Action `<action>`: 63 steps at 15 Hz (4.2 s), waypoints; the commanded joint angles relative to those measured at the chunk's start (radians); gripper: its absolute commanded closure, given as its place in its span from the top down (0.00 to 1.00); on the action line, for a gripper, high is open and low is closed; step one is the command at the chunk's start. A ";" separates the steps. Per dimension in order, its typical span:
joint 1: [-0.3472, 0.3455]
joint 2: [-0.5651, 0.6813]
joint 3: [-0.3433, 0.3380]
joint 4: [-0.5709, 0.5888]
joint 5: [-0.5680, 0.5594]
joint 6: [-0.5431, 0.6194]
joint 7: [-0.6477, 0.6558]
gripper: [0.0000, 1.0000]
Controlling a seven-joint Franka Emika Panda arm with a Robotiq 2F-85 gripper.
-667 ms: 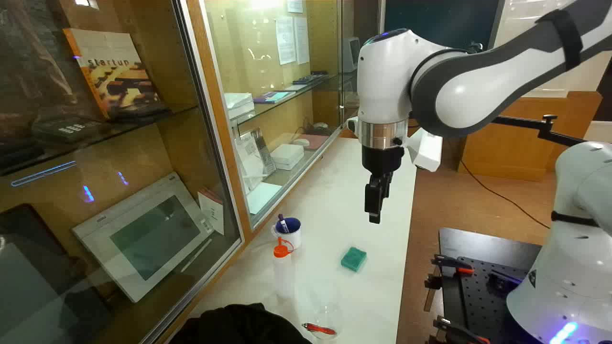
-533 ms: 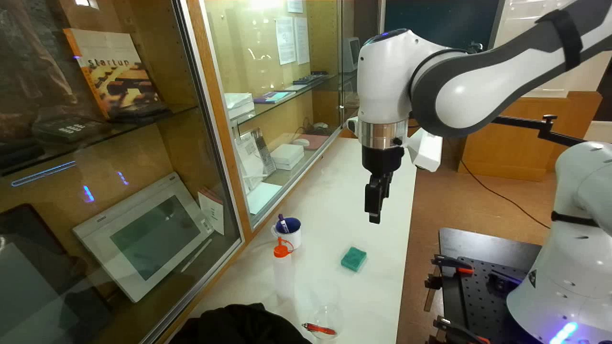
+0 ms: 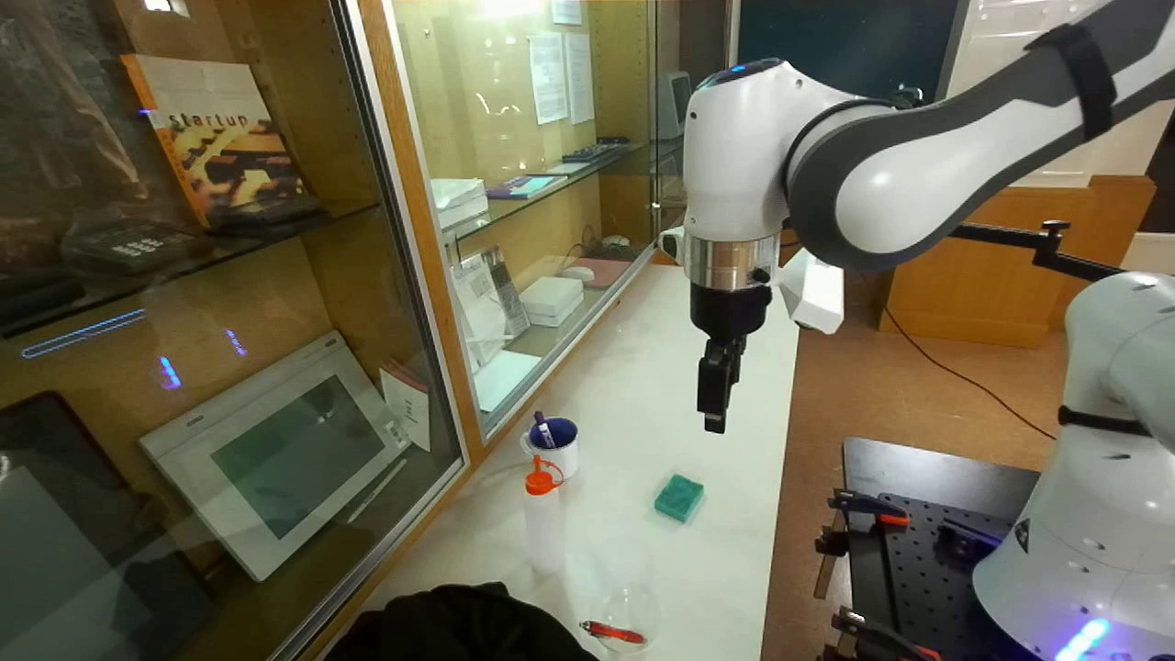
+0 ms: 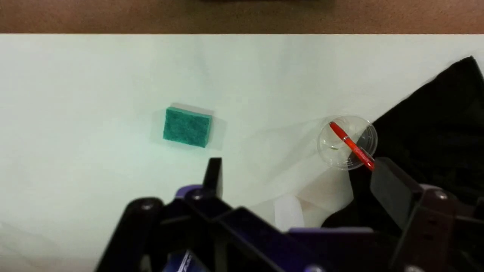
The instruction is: Remove the pen out of the cup
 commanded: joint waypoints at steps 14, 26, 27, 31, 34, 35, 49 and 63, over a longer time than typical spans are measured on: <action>0.110 0.583 0.009 0.182 -0.091 0.490 -0.293 1.00; 0.093 0.702 0.031 0.182 -0.101 0.642 -0.370 1.00; 0.085 0.728 0.042 0.185 -0.085 0.674 -0.393 1.00; 0.039 0.826 0.117 0.201 -0.034 0.780 -0.482 1.00; 0.010 0.884 0.156 0.221 -0.049 0.807 -0.498 1.00; 0.004 0.898 0.163 0.227 -0.054 0.810 -0.499 0.94; 0.023 0.919 0.148 0.245 -0.091 0.861 -0.456 0.08; 0.081 0.526 0.093 -0.015 -0.073 1.039 -0.283 0.04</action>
